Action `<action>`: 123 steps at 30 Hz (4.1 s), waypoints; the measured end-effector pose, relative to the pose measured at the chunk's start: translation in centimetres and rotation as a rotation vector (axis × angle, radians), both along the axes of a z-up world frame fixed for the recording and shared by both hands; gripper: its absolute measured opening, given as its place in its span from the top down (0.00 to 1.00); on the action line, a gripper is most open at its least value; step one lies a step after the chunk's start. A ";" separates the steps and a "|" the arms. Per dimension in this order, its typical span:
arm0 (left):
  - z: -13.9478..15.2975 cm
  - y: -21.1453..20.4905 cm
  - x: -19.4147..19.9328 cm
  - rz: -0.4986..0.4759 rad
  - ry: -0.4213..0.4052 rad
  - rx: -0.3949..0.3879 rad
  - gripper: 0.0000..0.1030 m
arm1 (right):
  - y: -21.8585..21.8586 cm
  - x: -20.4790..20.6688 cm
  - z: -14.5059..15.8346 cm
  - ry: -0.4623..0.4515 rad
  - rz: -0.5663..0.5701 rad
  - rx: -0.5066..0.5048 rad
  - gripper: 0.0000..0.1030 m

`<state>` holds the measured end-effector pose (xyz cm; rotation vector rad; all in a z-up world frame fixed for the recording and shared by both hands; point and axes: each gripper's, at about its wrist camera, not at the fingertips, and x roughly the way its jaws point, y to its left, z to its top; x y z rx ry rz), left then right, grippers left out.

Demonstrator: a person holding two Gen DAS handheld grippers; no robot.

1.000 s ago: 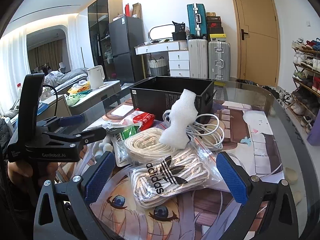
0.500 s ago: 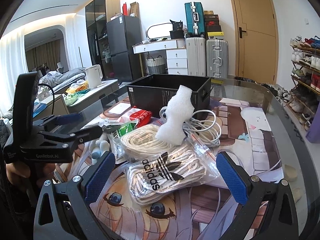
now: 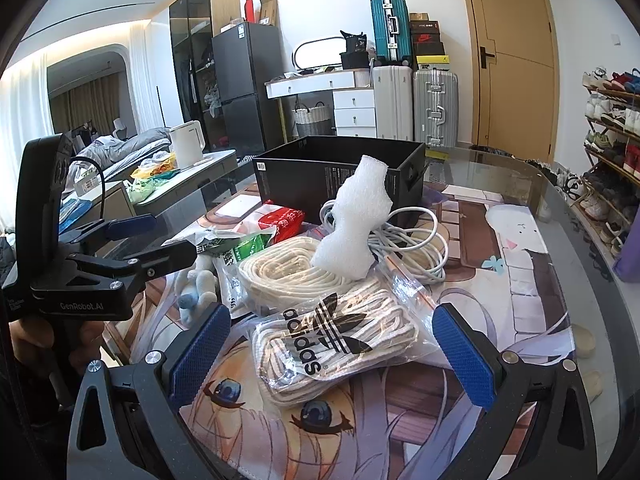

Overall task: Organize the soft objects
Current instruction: 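Move the right tool toward the clear adidas bag of white laces, then close the right tool on the adidas bag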

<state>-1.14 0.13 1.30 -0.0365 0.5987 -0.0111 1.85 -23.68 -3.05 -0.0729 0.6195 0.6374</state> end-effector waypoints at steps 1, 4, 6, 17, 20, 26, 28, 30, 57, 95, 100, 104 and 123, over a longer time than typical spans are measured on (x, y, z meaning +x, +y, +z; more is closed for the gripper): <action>0.0 0.0 0.0 0.000 0.000 0.000 0.00 | 0.0 0.0 0.0 -0.001 0.000 -0.003 0.00; 0.0 0.1 0.0 0.007 0.001 0.001 0.00 | 0.1 0.0 -0.2 0.000 -0.003 -0.012 0.00; -0.1 0.2 0.1 0.008 0.003 -0.002 0.00 | 0.1 0.1 -0.2 0.004 -0.005 -0.013 0.00; -0.2 0.6 0.2 0.016 -0.005 0.009 0.00 | 0.1 0.6 -0.4 0.025 -0.012 -0.023 0.00; -0.1 0.4 0.1 0.026 -0.017 0.029 0.00 | 0.2 0.6 -0.5 0.030 -0.013 -0.026 0.00; -0.4 0.5 0.3 0.025 0.002 0.023 0.00 | 0.5 0.6 -0.6 0.031 -0.012 -0.046 0.00; -0.5 0.6 0.5 0.027 0.007 0.023 0.00 | 0.6 0.7 -0.7 0.036 -0.011 -0.052 0.00; -0.5 0.7 0.6 0.023 0.012 0.021 0.00 | 0.7 0.7 -0.8 0.037 -0.013 -0.059 0.00; -0.8 0.8 0.8 -0.009 0.025 0.016 0.00 | -1.2 0.8 -1.3 0.079 -0.071 -0.061 0.00; -0.9 0.3 0.8 -0.035 0.060 0.049 0.00 | -1.6 2.5 -2.6 0.173 -0.199 -0.135 0.03; -1.0 0.3 0.8 -0.036 0.060 0.047 0.00 | -0.8 2.5 -2.5 0.148 -0.193 -0.171 0.13; -0.9 0.3 0.8 -0.035 0.060 0.048 0.00 | -0.6 2.5 -2.5 0.142 -0.188 -0.176 0.16; -1.2 0.2 0.8 -0.036 0.069 0.041 0.00 | -2.0 1.0 -1.8 0.102 -0.168 -0.144 0.57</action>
